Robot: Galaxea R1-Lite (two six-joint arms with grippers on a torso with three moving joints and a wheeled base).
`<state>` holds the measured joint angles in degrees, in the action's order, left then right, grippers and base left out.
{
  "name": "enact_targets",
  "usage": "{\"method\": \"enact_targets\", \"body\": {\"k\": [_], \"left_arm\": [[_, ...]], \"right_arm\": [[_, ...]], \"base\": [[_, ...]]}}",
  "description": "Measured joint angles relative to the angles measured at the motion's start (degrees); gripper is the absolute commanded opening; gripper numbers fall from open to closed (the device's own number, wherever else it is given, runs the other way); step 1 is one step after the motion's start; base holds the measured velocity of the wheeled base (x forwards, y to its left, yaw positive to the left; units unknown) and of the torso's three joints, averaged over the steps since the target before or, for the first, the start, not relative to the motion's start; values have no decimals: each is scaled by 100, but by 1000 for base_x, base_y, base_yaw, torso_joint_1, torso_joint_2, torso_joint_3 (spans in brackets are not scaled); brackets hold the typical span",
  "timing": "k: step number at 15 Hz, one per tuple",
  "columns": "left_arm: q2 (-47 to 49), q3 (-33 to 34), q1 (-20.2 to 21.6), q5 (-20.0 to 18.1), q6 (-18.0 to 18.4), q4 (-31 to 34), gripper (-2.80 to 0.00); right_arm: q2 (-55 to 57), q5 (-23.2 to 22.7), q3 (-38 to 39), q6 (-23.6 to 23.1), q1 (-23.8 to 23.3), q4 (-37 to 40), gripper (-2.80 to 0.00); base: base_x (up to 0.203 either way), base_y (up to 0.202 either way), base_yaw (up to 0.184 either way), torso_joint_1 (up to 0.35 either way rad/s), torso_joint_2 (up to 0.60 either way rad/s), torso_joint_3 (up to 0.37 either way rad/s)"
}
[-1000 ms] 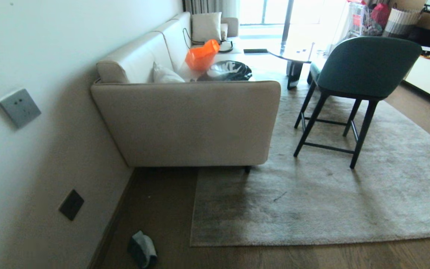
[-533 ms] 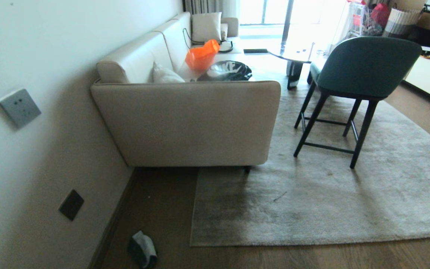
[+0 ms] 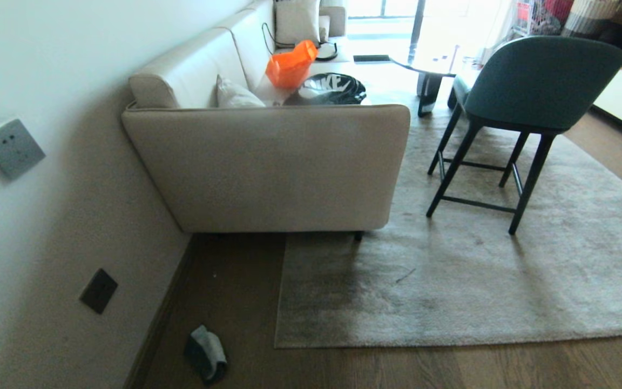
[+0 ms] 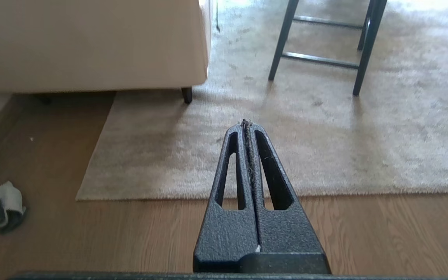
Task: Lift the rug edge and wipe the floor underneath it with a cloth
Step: Pick up the rag
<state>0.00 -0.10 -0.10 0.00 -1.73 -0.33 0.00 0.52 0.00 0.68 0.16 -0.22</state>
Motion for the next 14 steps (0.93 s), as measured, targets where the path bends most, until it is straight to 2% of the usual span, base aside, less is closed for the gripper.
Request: {"method": "enact_targets", "body": {"k": [14], "left_arm": [[0,0,0,0,-26,-9,-280]], "right_arm": [[0,0,0,2,0,-2,-280]], "base": [[0,0,0,5,2,-200]]}}
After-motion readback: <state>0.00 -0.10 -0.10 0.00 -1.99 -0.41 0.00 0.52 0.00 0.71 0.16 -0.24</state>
